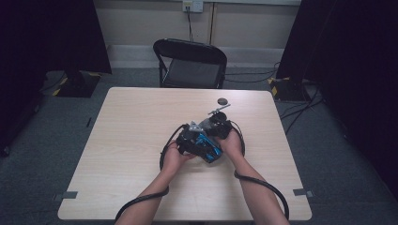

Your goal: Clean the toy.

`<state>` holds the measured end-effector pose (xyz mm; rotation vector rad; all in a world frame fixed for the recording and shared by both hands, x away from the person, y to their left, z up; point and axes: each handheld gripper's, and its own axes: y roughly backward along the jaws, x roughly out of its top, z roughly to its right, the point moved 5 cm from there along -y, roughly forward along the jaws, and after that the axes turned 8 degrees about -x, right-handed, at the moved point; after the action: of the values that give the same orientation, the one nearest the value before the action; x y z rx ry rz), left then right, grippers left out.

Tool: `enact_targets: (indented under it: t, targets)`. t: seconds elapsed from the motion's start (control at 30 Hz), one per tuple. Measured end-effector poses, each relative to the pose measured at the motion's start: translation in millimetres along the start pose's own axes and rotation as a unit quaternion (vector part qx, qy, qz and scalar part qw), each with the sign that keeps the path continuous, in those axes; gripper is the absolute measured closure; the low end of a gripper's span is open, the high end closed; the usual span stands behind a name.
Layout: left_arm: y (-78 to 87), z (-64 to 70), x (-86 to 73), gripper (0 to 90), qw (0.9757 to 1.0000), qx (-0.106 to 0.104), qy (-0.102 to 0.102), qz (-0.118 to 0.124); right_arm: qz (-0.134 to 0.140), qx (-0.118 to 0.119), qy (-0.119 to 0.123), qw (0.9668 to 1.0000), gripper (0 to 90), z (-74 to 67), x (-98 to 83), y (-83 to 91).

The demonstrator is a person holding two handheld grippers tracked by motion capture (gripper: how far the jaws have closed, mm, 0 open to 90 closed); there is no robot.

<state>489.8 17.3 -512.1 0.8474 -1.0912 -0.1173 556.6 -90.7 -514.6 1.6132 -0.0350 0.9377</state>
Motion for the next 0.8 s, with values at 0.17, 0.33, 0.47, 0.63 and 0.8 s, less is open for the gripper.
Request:
enact_targets:
  t: [0.17, 0.33, 0.47, 0.63, 0.8]
  targets:
    - [-0.4, 0.0, -0.1, 16.5, 1.0000, 0.000, -0.001, 0.005, 0.002, 0.009, 0.005, 1.0000, 75.9, 1.1, -2.8, 1.9]
    - [0.0, -0.1, 0.2, 16.6, 1.0000, 0.000, -0.002, -0.001, 0.001, 0.013, 0.014, 0.9998, 75.9, 2.7, -6.8, 5.2]
    - [0.3, -0.2, 0.4, 16.7, 1.0000, 0.001, -0.001, -0.004, -0.003, 0.017, 0.019, 0.9997, 75.9, 4.0, -10.2, 8.2]
    - [0.5, -0.3, 0.3, 16.8, 1.0000, 0.002, -0.002, -0.004, -0.002, 0.023, 0.021, 0.9995, 75.9, 6.1, -15.7, 12.3]
    - [0.7, -0.1, 0.3, 17.0, 1.0000, 0.003, -0.001, -0.006, 0.000, 0.029, 0.019, 0.9994, 75.9, 8.6, -22.1, 16.1]
